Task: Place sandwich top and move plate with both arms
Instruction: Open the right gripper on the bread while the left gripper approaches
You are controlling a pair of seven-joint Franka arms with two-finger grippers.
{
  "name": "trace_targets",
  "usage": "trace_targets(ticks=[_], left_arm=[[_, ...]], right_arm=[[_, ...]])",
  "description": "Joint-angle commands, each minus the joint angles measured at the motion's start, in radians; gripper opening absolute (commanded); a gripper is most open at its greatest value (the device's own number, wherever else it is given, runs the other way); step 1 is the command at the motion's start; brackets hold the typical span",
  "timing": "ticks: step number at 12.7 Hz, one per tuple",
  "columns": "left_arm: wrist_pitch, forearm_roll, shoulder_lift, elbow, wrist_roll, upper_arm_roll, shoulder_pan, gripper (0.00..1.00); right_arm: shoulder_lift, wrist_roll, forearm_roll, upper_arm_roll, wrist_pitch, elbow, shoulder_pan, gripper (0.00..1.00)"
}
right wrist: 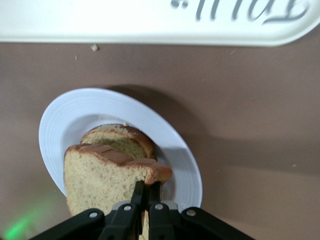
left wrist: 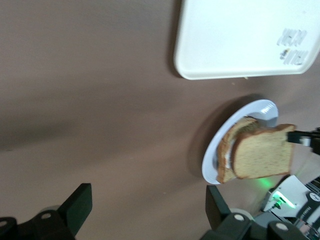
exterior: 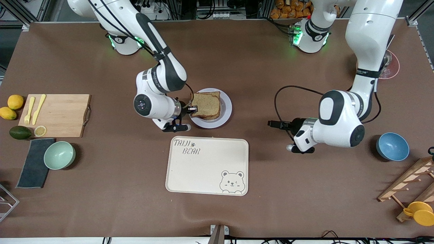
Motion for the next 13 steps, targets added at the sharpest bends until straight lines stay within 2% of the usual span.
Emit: trace_targets(ticks=[1,3,4,6,7,8,10,12,13], left_arm=[[0.012,-0.049,-0.004,-0.025,0.011,0.001,-0.033,1.0],[0.021,-0.081,-0.003,-0.055,0.043,-0.002,-0.039,1.0],[0.053,-0.107,-0.004,-0.086,0.06,-0.002,-0.051,1.0],[0.167,-0.185,-0.006,-0.153,0.129,-0.034,-0.056,1.0],[0.224,-0.207,-0.004,-0.189,0.147,-0.048,-0.06,1.0],[0.267,-0.214,-0.004,-0.218,0.154,-0.068,-0.062,1.0],[0.289,-0.275,0.006,-0.233,0.158,-0.086,-0.066,1.0],[0.291,-0.363,0.014,-0.235,0.166,-0.086,-0.089,1.0],[0.31,-0.369,0.017,-0.236,0.166,-0.086,-0.108,1.0]], right_arm=[[0.003,0.047,0.015,0.0,0.043,-0.005,0.026,0.0],[0.017,0.049,0.017,0.005,0.053,-0.003,0.026,0.0],[0.017,0.063,0.017,0.005,0.051,-0.003,0.016,0.21],[0.017,0.155,0.014,0.002,0.051,0.011,0.005,0.55],[0.014,0.161,0.006,0.001,0.047,0.017,-0.007,0.69],[0.013,0.157,0.003,0.001,0.042,0.034,-0.036,1.0],[0.005,0.152,0.0,0.0,0.016,0.069,-0.066,1.0],[-0.006,0.155,-0.023,-0.005,-0.098,0.118,-0.127,1.0],[-0.02,0.158,-0.05,-0.005,-0.157,0.136,-0.165,1.0]])
